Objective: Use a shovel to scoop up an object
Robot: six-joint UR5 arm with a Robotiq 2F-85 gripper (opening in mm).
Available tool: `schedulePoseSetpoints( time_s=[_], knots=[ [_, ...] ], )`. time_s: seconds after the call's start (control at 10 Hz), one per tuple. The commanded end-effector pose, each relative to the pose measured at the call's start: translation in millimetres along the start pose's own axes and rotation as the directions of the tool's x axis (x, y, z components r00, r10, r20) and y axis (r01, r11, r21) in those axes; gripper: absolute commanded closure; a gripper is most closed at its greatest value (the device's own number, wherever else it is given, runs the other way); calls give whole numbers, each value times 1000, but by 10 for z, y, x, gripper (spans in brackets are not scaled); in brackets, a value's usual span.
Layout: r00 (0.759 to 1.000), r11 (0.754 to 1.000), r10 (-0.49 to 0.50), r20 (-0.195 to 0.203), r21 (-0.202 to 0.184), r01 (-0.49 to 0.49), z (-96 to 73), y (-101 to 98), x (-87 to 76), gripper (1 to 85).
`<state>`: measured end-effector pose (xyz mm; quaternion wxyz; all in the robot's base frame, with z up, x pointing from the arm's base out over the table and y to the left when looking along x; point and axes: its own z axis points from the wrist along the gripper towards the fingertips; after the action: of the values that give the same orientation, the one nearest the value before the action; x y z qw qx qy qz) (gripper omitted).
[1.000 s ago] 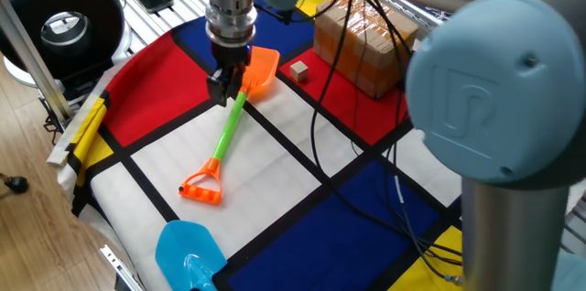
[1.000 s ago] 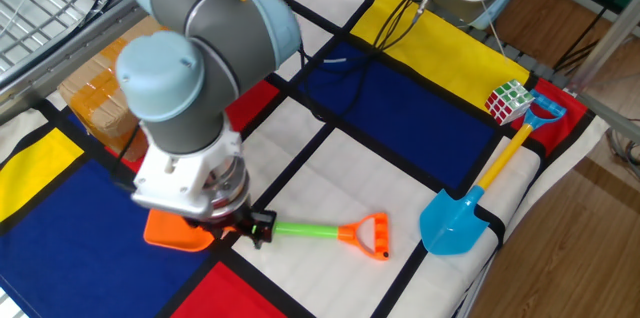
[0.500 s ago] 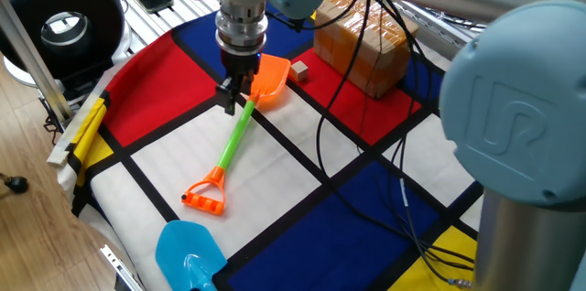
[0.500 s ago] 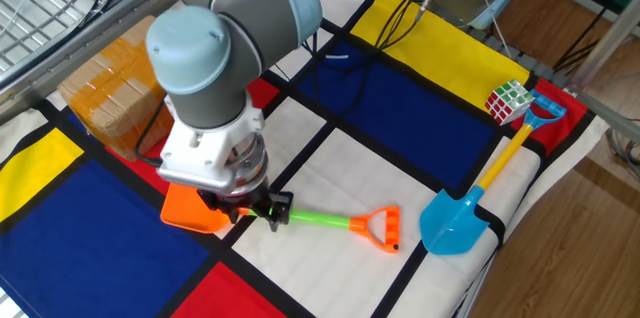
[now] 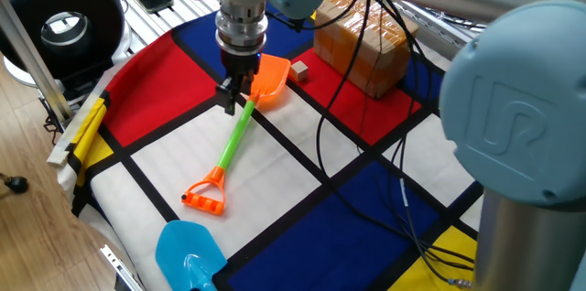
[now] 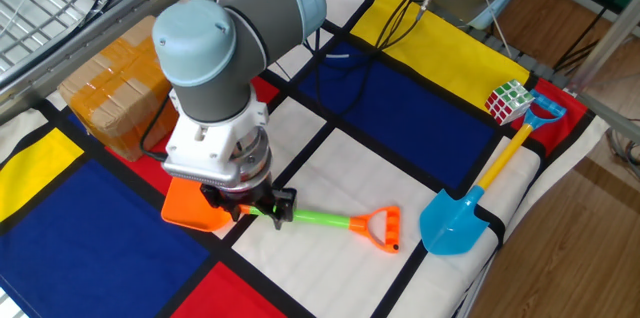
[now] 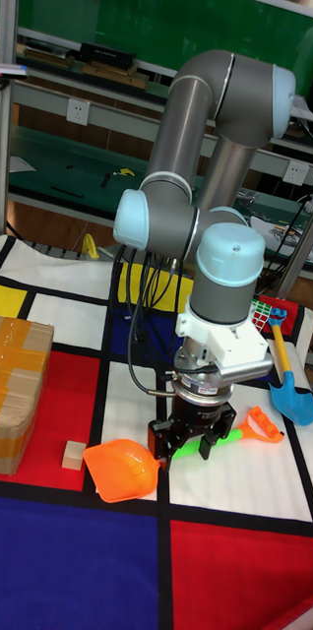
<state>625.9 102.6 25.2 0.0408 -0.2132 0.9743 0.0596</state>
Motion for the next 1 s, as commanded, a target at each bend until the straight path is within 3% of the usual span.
schedulePoseSetpoints(
  time_s=[0.0, 0.2, 0.4, 0.6, 0.9],
  knots=[
    [1000, 1000, -20, -17, 17, 20, -17, -52, 53, 193],
    [996, 997, -70, -56, 22, 72, -21, -77, 153, 203],
    [992, 994, -111, -54, -1, 112, -20, -21, 151, 207],
    [983, 985, -166, -75, 32, 169, -25, -123, 190, 207],
    [975, 977, -211, -65, 7, 212, -22, -62, 171, 197]
  ],
)
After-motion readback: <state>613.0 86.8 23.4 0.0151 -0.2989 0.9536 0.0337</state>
